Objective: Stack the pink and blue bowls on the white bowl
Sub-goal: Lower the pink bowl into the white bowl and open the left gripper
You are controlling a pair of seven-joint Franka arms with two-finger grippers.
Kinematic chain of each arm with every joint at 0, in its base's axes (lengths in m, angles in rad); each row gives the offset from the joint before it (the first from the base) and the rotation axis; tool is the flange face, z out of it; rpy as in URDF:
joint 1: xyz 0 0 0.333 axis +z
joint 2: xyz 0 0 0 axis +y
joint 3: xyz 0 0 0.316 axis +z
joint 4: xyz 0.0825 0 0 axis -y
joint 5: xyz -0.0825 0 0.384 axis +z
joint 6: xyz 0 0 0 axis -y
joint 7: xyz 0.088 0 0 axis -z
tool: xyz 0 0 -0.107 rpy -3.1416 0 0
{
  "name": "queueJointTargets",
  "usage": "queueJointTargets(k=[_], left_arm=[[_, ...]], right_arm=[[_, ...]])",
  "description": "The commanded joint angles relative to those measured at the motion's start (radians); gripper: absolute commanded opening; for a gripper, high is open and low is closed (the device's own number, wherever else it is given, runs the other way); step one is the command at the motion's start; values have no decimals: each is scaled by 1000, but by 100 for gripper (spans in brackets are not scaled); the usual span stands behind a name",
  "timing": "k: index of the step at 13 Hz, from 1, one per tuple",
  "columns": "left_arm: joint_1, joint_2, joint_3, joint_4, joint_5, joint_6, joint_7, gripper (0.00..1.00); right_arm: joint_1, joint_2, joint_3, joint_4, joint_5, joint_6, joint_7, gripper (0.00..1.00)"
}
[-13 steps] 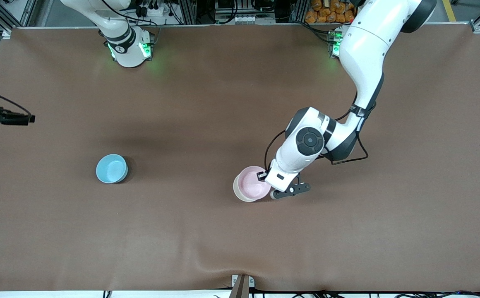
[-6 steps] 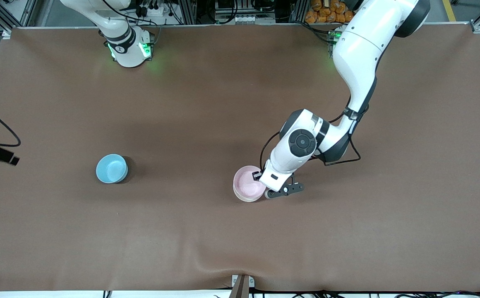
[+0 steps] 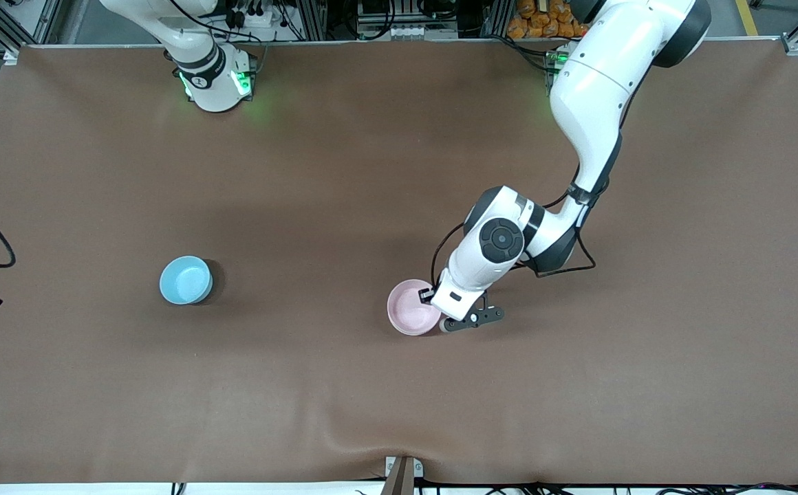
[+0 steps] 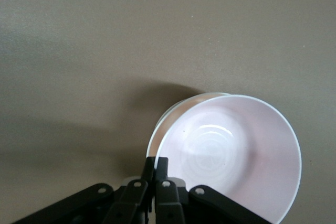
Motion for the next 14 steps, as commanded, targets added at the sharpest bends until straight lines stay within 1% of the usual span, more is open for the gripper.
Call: queueJointTargets(k=[1,4,5,7,8,9,10,11,14], left_arm=[[-13,16,11,23,26,12,-28,0],[-13,20,11,23,26,12,-29,0],[-13,22,9,23,24,12,-29,8],[-13,20,11,23,23,12,-31,35],[-13,20,9,23,21,12,-31,41],[-13,17,9,23,19,12,-37,60],[-13,13,9,24,19,12,-44,63],[-13,5,8,26,19,12,-48,68],[-10,-25,9,24,22,-7,-54,70]], right_arm=[[-8,4,1,-1,2,68,11,100],[-11,6,1,-1,2,107,13,100],[-11,6,-1,-2,1,127,11,100],[-16,9,-1,-2,1,163,11,100],[-16,15,-1,-2,1,170,11,100],[-16,17,-1,-2,-1,171,13,100],[-16,18,-1,-2,-1,171,13,100],[-16,18,-1,-2,-1,179,11,100],[-17,27,-2,-2,-1,214,11,100]])
